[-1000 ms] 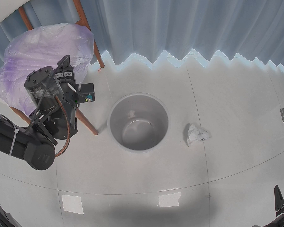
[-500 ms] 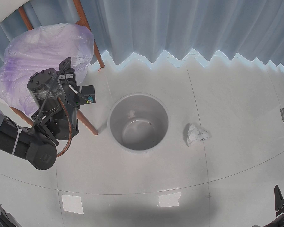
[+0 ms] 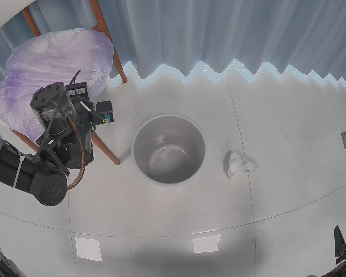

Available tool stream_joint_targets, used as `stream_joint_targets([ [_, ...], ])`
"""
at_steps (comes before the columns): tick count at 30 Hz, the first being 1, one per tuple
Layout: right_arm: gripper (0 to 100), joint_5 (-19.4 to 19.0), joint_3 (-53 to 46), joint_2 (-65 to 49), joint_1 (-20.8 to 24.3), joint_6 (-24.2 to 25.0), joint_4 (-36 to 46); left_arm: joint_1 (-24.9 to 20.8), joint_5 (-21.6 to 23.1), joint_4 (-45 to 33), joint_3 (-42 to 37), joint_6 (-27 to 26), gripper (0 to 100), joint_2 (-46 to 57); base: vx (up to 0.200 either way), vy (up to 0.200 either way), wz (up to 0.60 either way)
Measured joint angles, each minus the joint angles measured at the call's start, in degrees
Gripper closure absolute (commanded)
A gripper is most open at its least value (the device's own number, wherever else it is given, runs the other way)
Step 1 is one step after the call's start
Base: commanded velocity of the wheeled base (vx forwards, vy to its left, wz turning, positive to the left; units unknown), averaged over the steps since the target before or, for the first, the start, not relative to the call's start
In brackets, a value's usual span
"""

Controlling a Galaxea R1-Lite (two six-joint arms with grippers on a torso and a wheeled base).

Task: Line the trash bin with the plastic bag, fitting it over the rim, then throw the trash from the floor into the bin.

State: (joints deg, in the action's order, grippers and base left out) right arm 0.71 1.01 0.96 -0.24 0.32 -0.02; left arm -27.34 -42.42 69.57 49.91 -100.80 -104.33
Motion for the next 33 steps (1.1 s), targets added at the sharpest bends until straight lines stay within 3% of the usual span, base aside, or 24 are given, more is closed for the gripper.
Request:
stream_joint_targets([
  [7,0,-0.02,0.0,0.0,0.0,0.0,0.0,-2.04,-0.05,-1.32,-1.51,13.28,100,0.74,0.0,0.0,0.0],
  [14,0,0.0,0.0,0.0,-0.02,0.01,0.0,-4.84,-0.02,-11.33,-4.6,23.13,100,4.46,0.0,0.0,0.0],
  [20,0,-0.02,0.0,0.0,-0.02,0.01,0.0,-7.28,0.11,-20.77,-6.0,41.47,100,8.91,0.0,0.0,0.0],
  [24,0,-0.02,0.0,0.0,0.0,0.0,0.0,-9.23,1.1,-32.51,-6.0,53.29,100,12.11,0.0,0.0,0.0],
  [28,0,-0.02,0.0,0.0,-0.02,0.01,0.0,-11.08,4.82,-41.8,-5.32,66.13,100,15.02,0.0,0.0,0.0],
  [33,0,0.0,0.0,0.0,-0.02,0.0,0.02,-12.73,16.15,-51.21,-3.52,79.04,100,19.21,0.0,0.0,0.0],
])
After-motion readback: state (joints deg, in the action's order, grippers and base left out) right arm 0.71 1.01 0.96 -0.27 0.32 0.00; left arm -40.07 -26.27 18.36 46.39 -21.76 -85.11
